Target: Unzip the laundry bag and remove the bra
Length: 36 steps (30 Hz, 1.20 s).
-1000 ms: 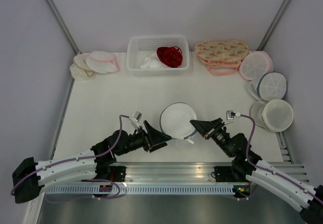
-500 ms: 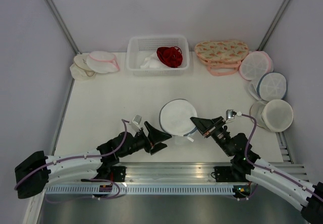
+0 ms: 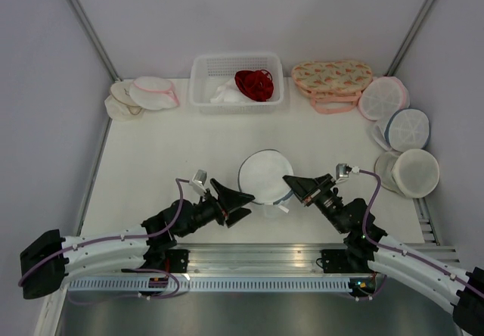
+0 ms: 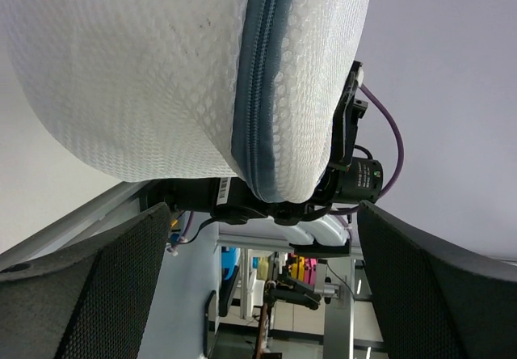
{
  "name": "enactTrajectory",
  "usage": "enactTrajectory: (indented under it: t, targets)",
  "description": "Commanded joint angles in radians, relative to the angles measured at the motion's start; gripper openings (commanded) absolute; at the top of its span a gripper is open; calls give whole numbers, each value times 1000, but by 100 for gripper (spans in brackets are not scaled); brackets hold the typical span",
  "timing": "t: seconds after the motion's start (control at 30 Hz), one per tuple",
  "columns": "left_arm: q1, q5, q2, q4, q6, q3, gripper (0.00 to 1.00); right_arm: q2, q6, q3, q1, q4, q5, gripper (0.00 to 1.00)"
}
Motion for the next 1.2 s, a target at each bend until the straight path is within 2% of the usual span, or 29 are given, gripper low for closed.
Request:
enactTrajectory:
  t: [0.0,0.1,0.27,0.47,0.57,0.6,0.7,0.73,0.77,0.8,0.87,0.9,0.93,0.97,1.0,1.03,1.07,1.1,1.17]
  targets:
    - [-13,-42,0,53,-54,25,100,2,8,-106,-3,86,-4,0]
    - [-29,-54,26,32,-38,49,100,0,8,-104,-1,86,-3,0]
    - [-29,-48,144,197,-68,34,99,48,-1,-84,-3,101,-32,0]
    - [-27,-103,191,236,-37,66,100,120,-10,-71,-1,138,-102,1]
    - [-27,-125,185,236,-29,62,94,132,-19,-57,-1,114,-141,0]
    - [-27,-128,185,233,-25,62,91,133,-27,-52,-1,104,-151,0]
    - [-27,-129,188,236,-15,57,69,132,-32,-52,-1,91,-171,0]
    - [-27,-129,190,242,-12,54,55,127,-33,-51,0,81,-174,1]
    - [-26,-129,193,248,-11,51,49,124,-38,-49,-1,68,-181,1]
    - [-26,-129,191,251,-9,46,35,127,-42,-51,-1,60,-185,0]
    - [-26,-131,188,254,0,43,18,138,-64,1,-1,2,-185,0]
    - [-26,-131,185,247,6,43,2,158,-76,12,0,-6,-217,1]
    - [-24,-135,172,237,21,45,2,167,-93,47,-1,-55,-227,0]
    - [-24,-138,159,198,35,52,2,182,-166,79,-1,-111,-239,4]
    - [-24,-142,147,161,50,60,2,189,-206,115,-1,-176,-239,20]
    - [-23,-148,130,94,84,72,2,190,-249,148,0,-234,-236,40]
    - [-23,-167,95,26,104,106,2,189,-295,220,-1,-374,-221,60]
    - [-23,-181,78,-105,148,123,2,183,-368,254,0,-440,-172,85]
    - [-23,-226,50,-210,181,155,2,172,-436,333,2,-599,-116,95]
